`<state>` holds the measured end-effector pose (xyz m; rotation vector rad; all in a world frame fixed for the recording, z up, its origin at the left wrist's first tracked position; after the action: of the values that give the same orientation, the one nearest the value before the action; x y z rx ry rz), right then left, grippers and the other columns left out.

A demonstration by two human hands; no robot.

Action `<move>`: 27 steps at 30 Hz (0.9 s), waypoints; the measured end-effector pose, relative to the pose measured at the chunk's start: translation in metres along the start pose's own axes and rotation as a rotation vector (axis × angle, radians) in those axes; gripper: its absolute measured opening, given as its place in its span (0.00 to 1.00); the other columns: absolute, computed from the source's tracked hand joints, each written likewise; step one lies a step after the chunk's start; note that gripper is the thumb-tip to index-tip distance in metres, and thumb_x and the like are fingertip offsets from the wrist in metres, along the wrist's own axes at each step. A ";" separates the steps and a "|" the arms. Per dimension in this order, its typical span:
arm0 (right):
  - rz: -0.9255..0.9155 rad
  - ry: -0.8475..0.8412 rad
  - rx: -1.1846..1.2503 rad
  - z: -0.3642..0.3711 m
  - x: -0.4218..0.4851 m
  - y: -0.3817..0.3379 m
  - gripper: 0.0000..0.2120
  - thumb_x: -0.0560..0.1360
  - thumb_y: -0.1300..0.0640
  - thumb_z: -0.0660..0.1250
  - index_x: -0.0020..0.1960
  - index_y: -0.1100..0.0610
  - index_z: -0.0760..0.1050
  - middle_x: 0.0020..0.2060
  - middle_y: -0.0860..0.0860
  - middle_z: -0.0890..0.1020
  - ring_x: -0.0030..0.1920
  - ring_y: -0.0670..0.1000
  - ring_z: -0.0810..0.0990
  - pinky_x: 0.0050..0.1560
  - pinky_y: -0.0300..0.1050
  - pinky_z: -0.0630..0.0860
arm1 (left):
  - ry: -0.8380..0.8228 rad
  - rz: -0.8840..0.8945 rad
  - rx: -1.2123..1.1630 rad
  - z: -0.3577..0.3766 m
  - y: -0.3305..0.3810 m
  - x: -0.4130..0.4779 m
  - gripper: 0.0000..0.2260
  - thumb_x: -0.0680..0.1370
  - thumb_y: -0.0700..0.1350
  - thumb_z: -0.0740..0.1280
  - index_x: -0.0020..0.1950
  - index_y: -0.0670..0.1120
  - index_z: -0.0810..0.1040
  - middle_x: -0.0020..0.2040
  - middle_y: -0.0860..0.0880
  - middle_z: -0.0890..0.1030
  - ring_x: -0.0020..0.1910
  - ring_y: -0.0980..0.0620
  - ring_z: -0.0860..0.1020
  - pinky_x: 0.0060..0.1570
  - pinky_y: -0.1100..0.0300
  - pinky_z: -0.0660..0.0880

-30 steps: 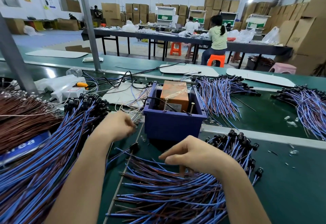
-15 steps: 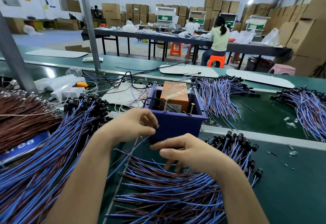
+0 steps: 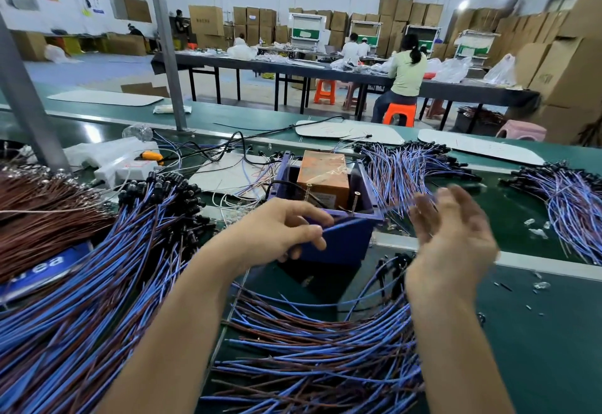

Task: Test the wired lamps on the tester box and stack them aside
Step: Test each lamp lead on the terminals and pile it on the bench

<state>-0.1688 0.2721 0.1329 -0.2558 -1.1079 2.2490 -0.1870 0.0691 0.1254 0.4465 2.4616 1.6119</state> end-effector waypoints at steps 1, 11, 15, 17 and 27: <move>-0.025 0.114 0.022 -0.010 0.006 -0.004 0.07 0.76 0.64 0.67 0.49 0.54 0.76 0.54 0.57 0.81 0.41 0.50 0.82 0.47 0.44 0.82 | -0.012 -0.011 0.040 -0.003 -0.003 0.000 0.08 0.79 0.41 0.65 0.54 0.50 0.81 0.40 0.50 0.85 0.26 0.58 0.71 0.27 0.66 0.67; -0.209 0.250 -0.600 -0.051 0.040 -0.014 0.17 0.74 0.68 0.66 0.54 0.49 0.81 0.32 0.40 0.76 0.24 0.40 0.72 0.25 0.33 0.70 | 0.182 -0.122 0.149 -0.043 -0.025 -0.009 0.02 0.73 0.38 0.73 0.42 0.45 0.84 0.29 0.51 0.81 0.27 0.56 0.73 0.30 0.66 0.71; -0.109 -0.153 -1.206 -0.039 0.040 -0.001 0.09 0.75 0.58 0.69 0.52 0.46 0.80 0.43 0.54 0.83 0.34 0.52 0.74 0.41 0.48 0.75 | 0.144 -0.066 -0.047 -0.037 -0.014 -0.011 0.02 0.72 0.37 0.73 0.41 0.43 0.83 0.31 0.50 0.81 0.29 0.57 0.76 0.30 0.68 0.73; 0.009 -0.366 -1.479 -0.033 0.031 0.011 0.12 0.75 0.53 0.69 0.57 0.49 0.79 0.48 0.57 0.81 0.45 0.56 0.75 0.48 0.46 0.72 | 0.119 -0.045 -0.133 -0.029 -0.008 -0.010 0.02 0.72 0.37 0.72 0.41 0.42 0.83 0.31 0.49 0.81 0.29 0.57 0.77 0.31 0.69 0.73; -0.002 -0.892 -0.913 0.033 -0.035 0.032 0.05 0.73 0.62 0.71 0.40 0.54 0.81 0.26 0.46 0.81 0.26 0.43 0.76 0.28 0.30 0.68 | 0.119 0.035 -0.378 0.000 0.007 0.001 0.07 0.72 0.37 0.71 0.37 0.48 0.83 0.32 0.49 0.81 0.31 0.57 0.77 0.32 0.67 0.76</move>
<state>-0.1687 0.2146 0.1254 0.4509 -2.5439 1.6770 -0.1868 0.0723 0.1320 0.3444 2.1574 2.1132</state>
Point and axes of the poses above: each hand's wrist, its own x-axis towards the middle knuckle, its own z-axis out of the palm, y = z × x, the point moved 4 cm from there along x, towards the middle knuckle
